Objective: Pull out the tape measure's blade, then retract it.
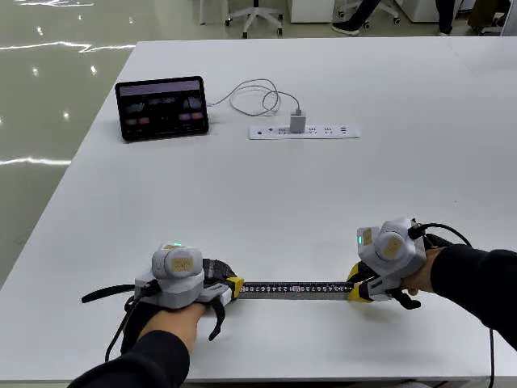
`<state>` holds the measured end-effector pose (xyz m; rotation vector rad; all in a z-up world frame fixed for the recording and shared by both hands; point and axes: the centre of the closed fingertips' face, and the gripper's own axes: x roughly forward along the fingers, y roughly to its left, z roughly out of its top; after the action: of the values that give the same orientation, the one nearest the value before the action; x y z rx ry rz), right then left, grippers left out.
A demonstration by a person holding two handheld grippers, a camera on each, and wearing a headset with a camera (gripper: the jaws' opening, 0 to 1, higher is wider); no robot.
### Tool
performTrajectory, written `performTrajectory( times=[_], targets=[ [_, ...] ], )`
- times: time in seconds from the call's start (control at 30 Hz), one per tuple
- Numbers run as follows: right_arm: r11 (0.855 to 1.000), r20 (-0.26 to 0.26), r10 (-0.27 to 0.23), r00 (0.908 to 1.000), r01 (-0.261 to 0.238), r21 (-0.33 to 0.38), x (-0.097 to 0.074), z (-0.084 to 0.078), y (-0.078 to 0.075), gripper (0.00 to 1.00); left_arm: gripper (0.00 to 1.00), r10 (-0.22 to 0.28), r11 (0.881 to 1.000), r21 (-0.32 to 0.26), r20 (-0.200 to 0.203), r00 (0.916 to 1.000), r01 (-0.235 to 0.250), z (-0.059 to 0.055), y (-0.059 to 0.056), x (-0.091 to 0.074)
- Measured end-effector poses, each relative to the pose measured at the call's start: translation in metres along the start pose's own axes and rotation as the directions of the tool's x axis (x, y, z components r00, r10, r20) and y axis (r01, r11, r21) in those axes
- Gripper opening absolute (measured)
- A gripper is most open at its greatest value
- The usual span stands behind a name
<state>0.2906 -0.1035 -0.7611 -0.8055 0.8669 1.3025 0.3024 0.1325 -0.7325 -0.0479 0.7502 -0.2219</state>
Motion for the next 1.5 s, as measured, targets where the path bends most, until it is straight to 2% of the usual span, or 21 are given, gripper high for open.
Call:
performTrajectory(
  times=[1.5],
  targets=[
    [1.0,0.038,-0.006,0.9993,0.005,0.026,0.01,0.02,0.002,0.12,0.6,-0.001,1.0,-0.001,-0.003,1.0,0.001,0.0,0.0,0.0]
  ],
)
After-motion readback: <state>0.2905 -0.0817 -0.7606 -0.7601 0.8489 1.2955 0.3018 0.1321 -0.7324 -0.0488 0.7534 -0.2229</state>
